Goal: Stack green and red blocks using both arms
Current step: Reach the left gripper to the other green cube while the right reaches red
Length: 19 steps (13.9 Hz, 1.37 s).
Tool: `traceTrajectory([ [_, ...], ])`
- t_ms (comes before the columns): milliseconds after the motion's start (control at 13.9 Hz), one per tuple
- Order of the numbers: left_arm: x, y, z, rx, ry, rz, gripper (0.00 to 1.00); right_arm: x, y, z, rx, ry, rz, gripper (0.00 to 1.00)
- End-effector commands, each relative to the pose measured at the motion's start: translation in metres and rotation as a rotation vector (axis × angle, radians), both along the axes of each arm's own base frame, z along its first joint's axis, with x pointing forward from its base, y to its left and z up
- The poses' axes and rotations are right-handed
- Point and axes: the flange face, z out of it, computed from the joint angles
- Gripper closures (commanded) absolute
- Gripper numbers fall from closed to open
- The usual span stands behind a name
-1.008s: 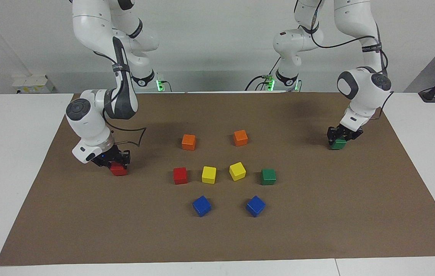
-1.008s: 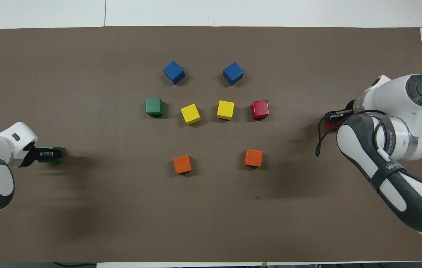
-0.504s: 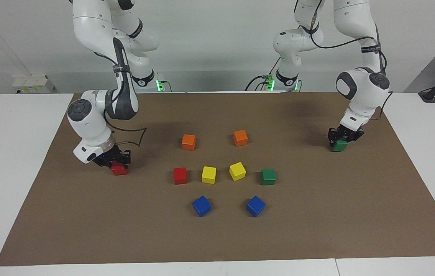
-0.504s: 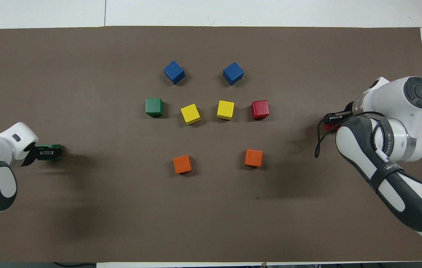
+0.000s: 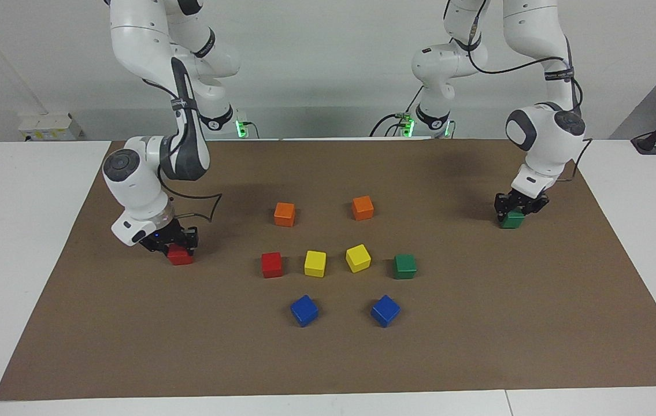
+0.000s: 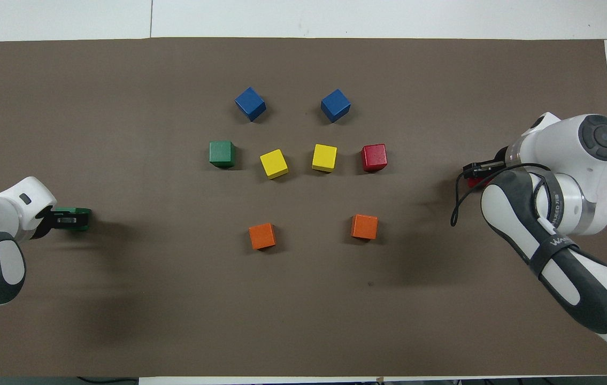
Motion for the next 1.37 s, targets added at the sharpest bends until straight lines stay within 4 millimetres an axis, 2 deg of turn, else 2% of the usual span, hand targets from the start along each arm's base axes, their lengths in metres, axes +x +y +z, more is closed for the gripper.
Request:
traceTrajectory([
  [0,0.020,0.005,0.020,0.008,0.031,-0.030,0.00,-0.002,0.001,0.007,0.009,-0.004,0.025,0.00],
  [144,0.042,0.003,0.054,-0.001,0.074,-0.041,0.00,0.002,0.007,0.037,0.012,0.030,0.029,0.00],
  [288,0.063,-0.001,0.090,-0.007,0.105,-0.051,0.00,0.010,0.014,0.083,0.017,0.062,0.032,0.00],
  [360,0.075,-0.013,0.104,-0.008,0.116,-0.062,0.00,0.015,0.020,0.104,0.018,0.079,0.022,0.00],
  [576,0.108,-0.087,0.137,-0.017,0.126,-0.036,0.00,0.031,0.079,0.169,0.006,0.062,-0.015,0.00],
  [648,0.113,-0.120,0.141,-0.028,0.126,-0.038,0.00,0.035,0.112,0.171,0.006,0.044,-0.028,0.00],
  [792,0.121,-0.174,0.136,-0.063,0.122,-0.013,0.00,0.029,0.177,0.165,0.016,0.013,-0.084,0.00],
  [864,0.128,-0.201,0.133,-0.067,0.117,-0.004,0.00,0.027,0.203,0.157,0.015,0.011,-0.094,0.00],
  [936,0.132,-0.218,0.131,-0.069,0.113,0.000,0.00,0.029,0.215,0.148,0.021,-0.004,-0.099,0.00],
  [1081,0.131,-0.253,0.116,-0.092,0.121,-0.014,0.00,0.036,0.221,0.121,0.027,-0.013,-0.097,0.00],
  [1153,0.132,-0.269,0.104,-0.090,0.123,-0.017,0.00,0.034,0.231,0.110,0.025,-0.011,-0.082,0.00],
  [1297,0.134,-0.304,0.076,-0.081,0.125,-0.004,0.00,0.037,0.234,0.096,0.022,-0.020,-0.069,0.00],
])
